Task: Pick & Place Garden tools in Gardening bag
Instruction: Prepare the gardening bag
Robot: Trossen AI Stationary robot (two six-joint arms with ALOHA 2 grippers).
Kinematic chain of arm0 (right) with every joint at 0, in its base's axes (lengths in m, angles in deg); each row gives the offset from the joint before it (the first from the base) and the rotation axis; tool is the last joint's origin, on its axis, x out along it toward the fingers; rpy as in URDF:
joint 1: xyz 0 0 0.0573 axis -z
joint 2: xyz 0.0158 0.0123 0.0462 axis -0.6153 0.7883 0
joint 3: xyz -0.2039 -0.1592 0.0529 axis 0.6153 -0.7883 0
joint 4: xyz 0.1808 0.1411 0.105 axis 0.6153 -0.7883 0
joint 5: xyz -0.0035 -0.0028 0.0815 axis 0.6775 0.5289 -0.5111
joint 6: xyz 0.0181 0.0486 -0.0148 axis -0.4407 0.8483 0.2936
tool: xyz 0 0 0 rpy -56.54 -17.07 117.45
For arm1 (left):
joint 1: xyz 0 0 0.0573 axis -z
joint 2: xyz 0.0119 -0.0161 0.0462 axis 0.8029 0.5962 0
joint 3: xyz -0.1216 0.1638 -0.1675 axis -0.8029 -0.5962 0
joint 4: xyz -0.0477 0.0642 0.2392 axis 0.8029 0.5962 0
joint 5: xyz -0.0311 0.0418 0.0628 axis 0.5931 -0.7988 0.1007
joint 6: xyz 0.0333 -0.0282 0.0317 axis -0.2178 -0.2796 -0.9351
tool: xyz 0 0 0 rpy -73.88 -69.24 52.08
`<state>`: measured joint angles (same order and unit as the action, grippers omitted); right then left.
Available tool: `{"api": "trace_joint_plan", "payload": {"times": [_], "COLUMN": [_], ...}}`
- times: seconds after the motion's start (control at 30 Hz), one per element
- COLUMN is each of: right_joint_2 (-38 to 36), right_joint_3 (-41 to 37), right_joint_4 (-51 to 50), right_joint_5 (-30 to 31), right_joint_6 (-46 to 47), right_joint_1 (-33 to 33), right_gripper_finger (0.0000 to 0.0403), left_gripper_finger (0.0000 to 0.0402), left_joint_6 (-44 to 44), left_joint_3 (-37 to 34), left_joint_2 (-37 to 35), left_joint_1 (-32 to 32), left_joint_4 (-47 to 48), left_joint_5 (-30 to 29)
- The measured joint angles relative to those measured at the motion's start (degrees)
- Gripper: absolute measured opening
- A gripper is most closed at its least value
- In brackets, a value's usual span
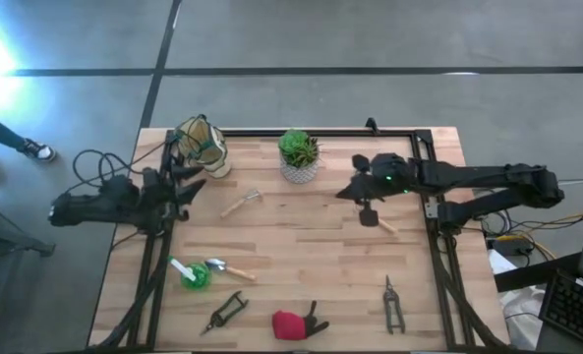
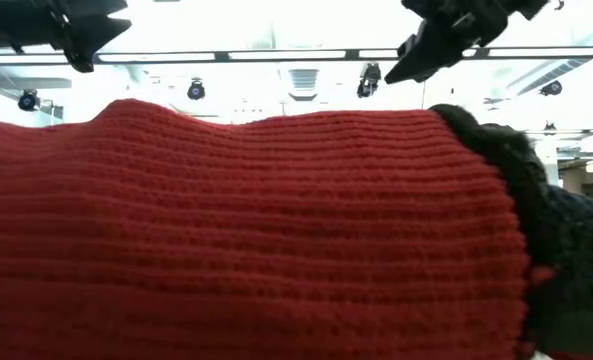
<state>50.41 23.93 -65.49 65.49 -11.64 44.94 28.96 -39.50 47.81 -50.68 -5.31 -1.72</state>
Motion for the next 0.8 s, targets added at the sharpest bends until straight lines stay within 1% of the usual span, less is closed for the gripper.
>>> {"api": "trace_joint_plan", "payload": {"times": [0.07, 0.17, 0.3, 0.53, 0.7, 0.8], "right_joint_2": [-2.7, -5.5, -7.5, -6.6, -5.6, -5.3], "right_joint_3": [-3.5, -7.5, -10.6, -11.3, -11.3, -11.3], "right_joint_4": [3.8, 8.7, 12.6, 12.9, 12.9, 12.9], "right_joint_5": [0.0, 0.0, 0.0, 0.1, 0.1, 0.1], "right_joint_6": [1.1, 1.6, 1.6, 2.6, 2.6, 2.6], "right_joint_1": [0.0, 0.0, 0.0, 0.0, 0.0, 0.0], "right_gripper_finger": [0.0008, 0.0008, 0.0008, 0.0008, 0.0008, 0.0008], "left_gripper_finger": [0.0174, 0.0174, 0.0174, 0.0174, 0.0174, 0.0174], "left_joint_6": [0.3, 3.6, 7.1, 10.3, 14.9, 19.4], "left_joint_3": [4.5, 13.0, 24.6, 41.9, 51.4, 55.9], "left_joint_2": [2.7, 8.0, 15.6, 28.4, 36.1, 40.1], "left_joint_1": [0.0, 0.0, 0.0, 0.0, 0.0, -0.1], "left_joint_4": [7.0, 17.7, 30.1, 45.2, 57.3, 65.2], "left_joint_5": [-3.1, -7.6, -10.7, -12.2, -18.7, -21.0]}}
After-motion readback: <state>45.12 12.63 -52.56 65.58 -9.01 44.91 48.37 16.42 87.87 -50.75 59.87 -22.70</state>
